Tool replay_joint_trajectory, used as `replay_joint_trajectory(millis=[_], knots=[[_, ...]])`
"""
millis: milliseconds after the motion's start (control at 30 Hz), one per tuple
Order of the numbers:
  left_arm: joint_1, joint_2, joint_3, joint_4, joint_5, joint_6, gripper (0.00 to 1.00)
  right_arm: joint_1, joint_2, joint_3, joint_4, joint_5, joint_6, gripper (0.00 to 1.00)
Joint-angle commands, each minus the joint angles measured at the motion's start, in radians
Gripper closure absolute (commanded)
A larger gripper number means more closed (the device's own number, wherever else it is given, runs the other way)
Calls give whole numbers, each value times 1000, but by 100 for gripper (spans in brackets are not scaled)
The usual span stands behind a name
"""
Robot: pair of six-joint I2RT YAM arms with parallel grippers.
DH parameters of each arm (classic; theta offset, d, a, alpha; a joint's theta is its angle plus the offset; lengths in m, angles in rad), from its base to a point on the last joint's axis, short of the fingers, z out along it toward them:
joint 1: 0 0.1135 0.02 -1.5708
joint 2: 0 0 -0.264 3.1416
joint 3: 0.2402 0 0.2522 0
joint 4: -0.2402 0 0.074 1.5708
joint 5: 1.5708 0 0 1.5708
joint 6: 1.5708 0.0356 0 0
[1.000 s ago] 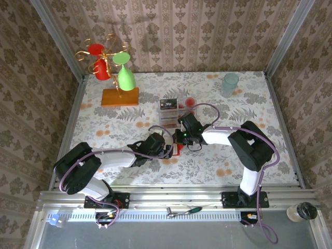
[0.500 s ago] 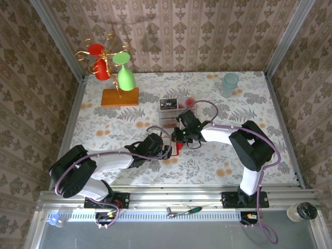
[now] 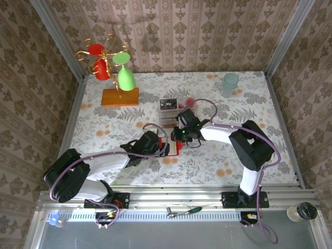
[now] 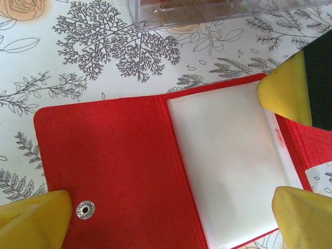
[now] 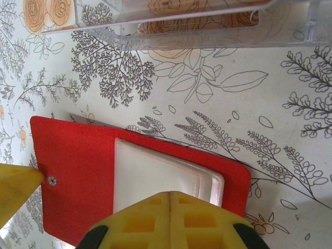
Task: Put the credit cards into the card holder
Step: Turn over the card slot in the card holder.
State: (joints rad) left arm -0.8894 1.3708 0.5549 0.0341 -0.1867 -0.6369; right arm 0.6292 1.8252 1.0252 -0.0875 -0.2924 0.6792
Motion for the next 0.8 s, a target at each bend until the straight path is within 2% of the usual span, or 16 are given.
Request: replay_joint_trajectory(millis=[0, 300, 767], knots=[[5, 27, -22, 0, 16, -13, 0, 1, 28, 26, -20, 8, -18, 100], [7, 59, -48, 54, 21, -5, 0, 15, 58, 30, -11, -8, -15, 100], [6, -10, -87, 114, 16, -5, 0, 38, 66, 33, -1, -14, -7, 100]])
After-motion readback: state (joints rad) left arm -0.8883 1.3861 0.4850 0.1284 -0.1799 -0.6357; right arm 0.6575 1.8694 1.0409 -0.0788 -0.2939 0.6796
